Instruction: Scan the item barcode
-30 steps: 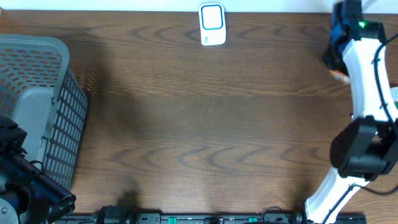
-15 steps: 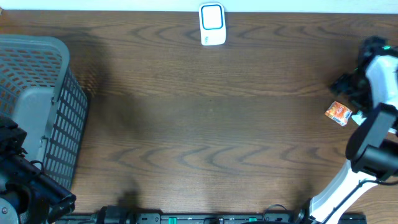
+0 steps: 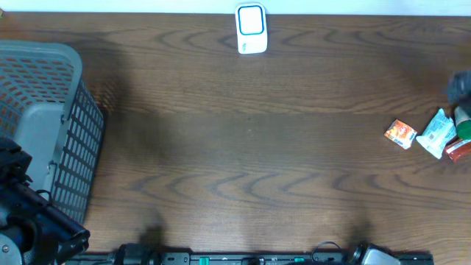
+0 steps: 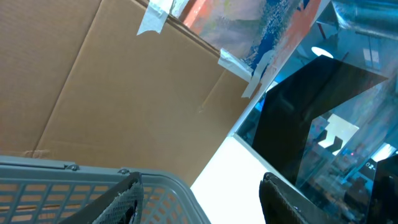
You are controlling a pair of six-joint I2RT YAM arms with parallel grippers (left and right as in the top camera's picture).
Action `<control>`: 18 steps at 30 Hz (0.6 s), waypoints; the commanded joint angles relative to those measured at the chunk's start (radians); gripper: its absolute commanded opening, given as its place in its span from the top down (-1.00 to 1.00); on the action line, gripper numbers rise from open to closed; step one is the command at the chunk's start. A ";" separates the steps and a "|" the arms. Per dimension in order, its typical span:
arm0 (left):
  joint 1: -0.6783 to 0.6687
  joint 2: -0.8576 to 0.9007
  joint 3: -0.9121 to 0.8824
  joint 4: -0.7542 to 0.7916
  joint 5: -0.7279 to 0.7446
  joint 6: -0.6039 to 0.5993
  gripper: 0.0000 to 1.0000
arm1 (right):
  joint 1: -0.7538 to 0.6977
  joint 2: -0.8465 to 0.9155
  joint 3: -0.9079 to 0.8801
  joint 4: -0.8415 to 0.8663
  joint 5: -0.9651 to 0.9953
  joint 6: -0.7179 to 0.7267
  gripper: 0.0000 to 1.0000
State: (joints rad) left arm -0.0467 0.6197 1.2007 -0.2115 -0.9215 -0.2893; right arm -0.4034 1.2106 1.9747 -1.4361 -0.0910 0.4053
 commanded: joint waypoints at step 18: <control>-0.002 -0.002 -0.001 0.003 -0.003 -0.004 -0.21 | 0.009 -0.958 0.003 -0.014 0.368 -0.233 -0.99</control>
State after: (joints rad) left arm -0.0467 0.6197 1.2011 -0.2115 -0.9218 -0.2893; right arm -0.4030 0.2855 1.9900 -1.4403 0.2134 0.2459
